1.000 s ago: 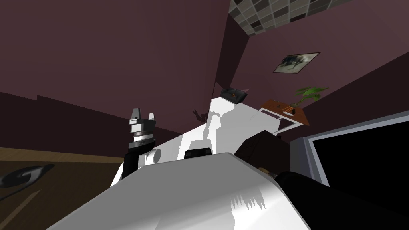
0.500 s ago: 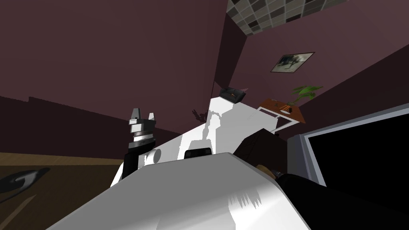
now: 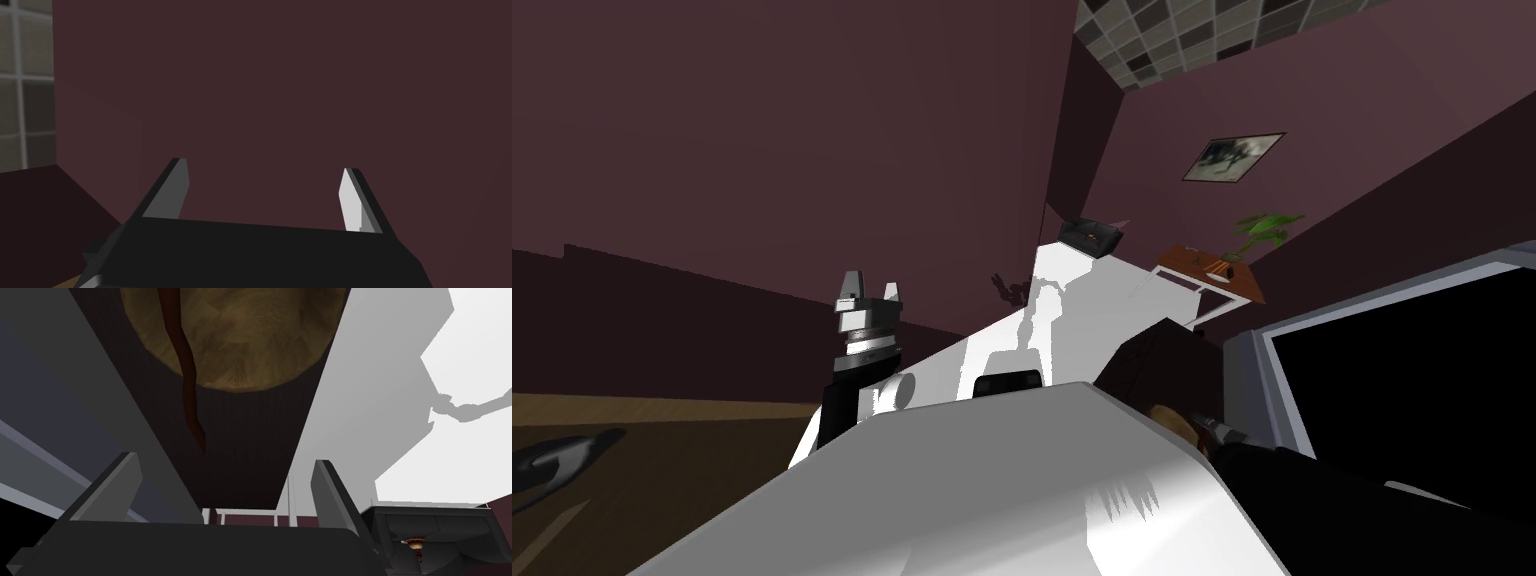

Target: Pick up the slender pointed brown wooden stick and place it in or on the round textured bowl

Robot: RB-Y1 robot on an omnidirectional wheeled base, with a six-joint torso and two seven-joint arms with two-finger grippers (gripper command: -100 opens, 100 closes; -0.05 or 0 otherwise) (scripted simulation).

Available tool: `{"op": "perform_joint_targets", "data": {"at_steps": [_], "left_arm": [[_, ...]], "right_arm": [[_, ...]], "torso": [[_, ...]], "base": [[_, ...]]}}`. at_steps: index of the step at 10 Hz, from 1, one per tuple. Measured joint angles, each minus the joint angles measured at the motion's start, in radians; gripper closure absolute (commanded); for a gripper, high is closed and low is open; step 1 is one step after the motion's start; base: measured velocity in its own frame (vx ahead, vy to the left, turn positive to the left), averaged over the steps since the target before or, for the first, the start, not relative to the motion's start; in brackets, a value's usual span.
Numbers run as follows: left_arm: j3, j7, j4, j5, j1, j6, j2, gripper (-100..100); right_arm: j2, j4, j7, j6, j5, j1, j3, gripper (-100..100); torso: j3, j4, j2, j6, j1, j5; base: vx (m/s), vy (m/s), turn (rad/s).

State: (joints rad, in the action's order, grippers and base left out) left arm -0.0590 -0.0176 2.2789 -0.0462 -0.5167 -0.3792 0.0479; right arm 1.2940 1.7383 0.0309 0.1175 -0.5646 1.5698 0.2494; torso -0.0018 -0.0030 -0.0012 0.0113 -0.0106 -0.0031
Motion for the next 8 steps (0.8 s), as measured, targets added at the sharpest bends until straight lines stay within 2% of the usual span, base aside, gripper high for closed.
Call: {"op": "perform_joint_targets", "data": {"at_steps": [2,3,8], "left_arm": [[0.000,0.000,0.000,0.000,0.000,0.000,0.000,0],[0.000,0.000,0.000,0.000,0.000,0.000,0.000,0],[0.000,0.000,0.000,0.000,0.000,0.000,0.000,0]], "right_arm": [[0.045,0.023,-0.011,-0.003,-0.026,0.049,0.046,-100],[0.048,0.023,-0.013,-0.005,-0.028,0.052,0.049,0],[0.048,0.023,-0.013,-0.004,-0.028,0.052,0.048,0]], "torso": [[0.000,0.000,0.000,0.000,0.000,0.000],[0.000,0.000,0.000,0.000,0.000,0.000],[0.000,0.000,-0.001,0.000,-0.001,0.000]], "base": [[-0.010,0.015,-0.039],[0.000,0.000,0.000],[0.000,0.000,0.000]]}}
